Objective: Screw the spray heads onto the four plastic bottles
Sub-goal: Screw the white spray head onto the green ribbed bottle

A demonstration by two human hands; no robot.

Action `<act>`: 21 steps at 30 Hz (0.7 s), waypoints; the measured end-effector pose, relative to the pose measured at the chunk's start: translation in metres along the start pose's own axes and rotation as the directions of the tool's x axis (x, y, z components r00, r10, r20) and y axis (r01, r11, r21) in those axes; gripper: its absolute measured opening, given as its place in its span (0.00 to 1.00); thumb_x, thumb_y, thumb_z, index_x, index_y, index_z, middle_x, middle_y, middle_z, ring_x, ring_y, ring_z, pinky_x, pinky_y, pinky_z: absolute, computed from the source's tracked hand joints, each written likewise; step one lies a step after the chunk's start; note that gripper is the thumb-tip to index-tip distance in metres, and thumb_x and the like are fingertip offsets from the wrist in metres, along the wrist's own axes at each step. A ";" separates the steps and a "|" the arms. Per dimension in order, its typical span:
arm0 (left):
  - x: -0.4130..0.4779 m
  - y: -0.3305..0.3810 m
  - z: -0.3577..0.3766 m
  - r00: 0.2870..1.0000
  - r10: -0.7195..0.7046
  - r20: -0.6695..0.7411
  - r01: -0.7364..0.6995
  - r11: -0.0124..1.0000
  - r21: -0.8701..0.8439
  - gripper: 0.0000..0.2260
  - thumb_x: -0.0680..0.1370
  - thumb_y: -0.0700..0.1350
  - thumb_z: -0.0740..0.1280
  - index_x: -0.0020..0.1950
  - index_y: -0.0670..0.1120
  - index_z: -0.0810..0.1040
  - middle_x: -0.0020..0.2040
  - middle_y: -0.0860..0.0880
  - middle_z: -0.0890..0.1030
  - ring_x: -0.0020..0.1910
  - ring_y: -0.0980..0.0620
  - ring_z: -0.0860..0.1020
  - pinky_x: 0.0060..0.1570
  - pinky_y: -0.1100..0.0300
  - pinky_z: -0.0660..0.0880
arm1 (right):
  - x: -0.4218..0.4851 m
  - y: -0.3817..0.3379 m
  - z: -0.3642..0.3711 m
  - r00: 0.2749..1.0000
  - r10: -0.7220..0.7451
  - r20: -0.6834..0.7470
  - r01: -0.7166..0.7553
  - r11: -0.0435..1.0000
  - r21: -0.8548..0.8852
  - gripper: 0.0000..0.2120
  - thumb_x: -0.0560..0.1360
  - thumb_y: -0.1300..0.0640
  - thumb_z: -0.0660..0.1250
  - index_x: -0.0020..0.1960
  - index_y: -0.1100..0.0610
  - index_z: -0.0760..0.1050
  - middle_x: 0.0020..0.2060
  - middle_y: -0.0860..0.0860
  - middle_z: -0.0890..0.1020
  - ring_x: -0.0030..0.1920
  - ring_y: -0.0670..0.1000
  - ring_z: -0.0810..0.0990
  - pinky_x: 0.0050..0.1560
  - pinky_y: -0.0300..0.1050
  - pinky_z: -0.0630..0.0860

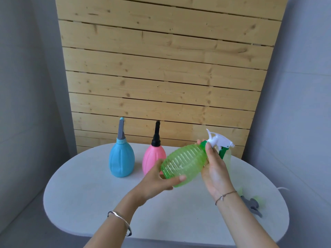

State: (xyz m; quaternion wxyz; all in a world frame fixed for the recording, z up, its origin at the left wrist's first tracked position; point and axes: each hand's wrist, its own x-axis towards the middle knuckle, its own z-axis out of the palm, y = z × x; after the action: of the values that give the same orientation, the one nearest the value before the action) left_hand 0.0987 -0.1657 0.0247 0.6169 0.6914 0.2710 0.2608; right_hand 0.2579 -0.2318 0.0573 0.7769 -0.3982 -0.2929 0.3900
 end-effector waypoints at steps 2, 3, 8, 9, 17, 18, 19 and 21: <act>-0.002 0.003 0.008 0.990 -0.111 0.084 0.130 0.953 -0.272 0.26 0.66 0.70 0.66 0.60 0.62 0.72 0.62 0.51 0.79 0.53 0.52 0.83 0.44 0.54 0.82 | 0.001 -0.002 0.000 1.000 0.000 -0.003 0.000 0.999 0.035 0.21 0.72 0.49 0.64 0.61 0.58 0.74 0.56 0.52 0.77 0.60 0.53 0.73 0.67 0.55 0.67; -0.003 0.004 0.011 0.982 -0.153 0.108 0.182 0.920 -0.347 0.28 0.66 0.70 0.63 0.61 0.60 0.73 0.61 0.50 0.80 0.53 0.48 0.83 0.42 0.54 0.82 | 0.001 -0.002 0.000 1.000 -0.004 0.003 0.004 0.999 0.037 0.22 0.73 0.50 0.64 0.63 0.60 0.73 0.56 0.52 0.77 0.60 0.53 0.73 0.68 0.55 0.67; -0.001 0.002 0.013 0.995 0.018 -0.096 -0.046 0.954 -0.295 0.25 0.66 0.62 0.74 0.60 0.60 0.72 0.61 0.52 0.79 0.54 0.54 0.82 0.43 0.58 0.81 | -0.002 -0.002 0.001 0.997 -0.063 -0.041 0.062 0.997 -0.041 0.19 0.69 0.47 0.66 0.55 0.57 0.78 0.54 0.52 0.80 0.56 0.52 0.77 0.63 0.51 0.72; -0.002 0.003 0.013 0.990 0.054 -0.134 -0.090 0.955 -0.284 0.25 0.65 0.60 0.75 0.60 0.60 0.72 0.59 0.53 0.80 0.53 0.55 0.82 0.43 0.58 0.81 | -0.002 -0.002 0.002 0.996 -0.078 -0.048 0.077 0.996 -0.038 0.19 0.69 0.47 0.66 0.55 0.57 0.79 0.53 0.51 0.81 0.55 0.52 0.77 0.61 0.50 0.73; -0.005 0.006 0.020 0.902 0.313 -0.298 -0.340 0.939 -0.042 0.29 0.62 0.51 0.76 0.59 0.53 0.68 0.56 0.52 0.78 0.51 0.62 0.80 0.45 0.67 0.78 | -0.002 -0.002 0.005 0.997 -0.029 -0.066 0.023 0.996 -0.090 0.23 0.68 0.42 0.67 0.60 0.50 0.78 0.63 0.48 0.79 0.67 0.51 0.74 0.71 0.54 0.66; -0.004 0.005 0.020 0.896 0.312 -0.315 -0.337 0.941 -0.027 0.30 0.61 0.51 0.77 0.59 0.55 0.68 0.57 0.53 0.77 0.52 0.64 0.79 0.45 0.70 0.77 | -0.003 -0.003 0.006 0.998 -0.019 -0.064 0.010 0.990 -0.141 0.23 0.69 0.41 0.67 0.61 0.49 0.77 0.64 0.48 0.78 0.68 0.50 0.73 0.71 0.55 0.65; -0.003 0.003 0.020 0.887 0.313 -0.339 -0.336 0.942 -0.008 0.31 0.60 0.52 0.78 0.59 0.58 0.67 0.58 0.54 0.76 0.53 0.64 0.78 0.45 0.71 0.76 | -0.004 -0.004 0.008 0.999 0.003 -0.045 -0.012 0.979 -0.204 0.23 0.70 0.40 0.66 0.62 0.48 0.76 0.64 0.47 0.78 0.67 0.49 0.73 0.70 0.55 0.67; -0.001 0.000 0.021 0.861 0.345 -0.374 -0.352 0.935 0.051 0.34 0.61 0.50 0.79 0.59 0.60 0.64 0.61 0.52 0.73 0.58 0.60 0.76 0.50 0.67 0.77 | -0.009 -0.004 0.014 0.995 0.090 0.041 -0.071 0.937 -0.341 0.27 0.65 0.35 0.68 0.60 0.44 0.77 0.60 0.44 0.81 0.62 0.46 0.78 0.63 0.50 0.74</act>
State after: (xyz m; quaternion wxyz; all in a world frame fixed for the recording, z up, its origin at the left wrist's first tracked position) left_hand 0.1124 -0.1814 0.0230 0.5022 0.6600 0.2526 0.4984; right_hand 0.2438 -0.2354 0.0669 0.6717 -0.5265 -0.3606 0.3761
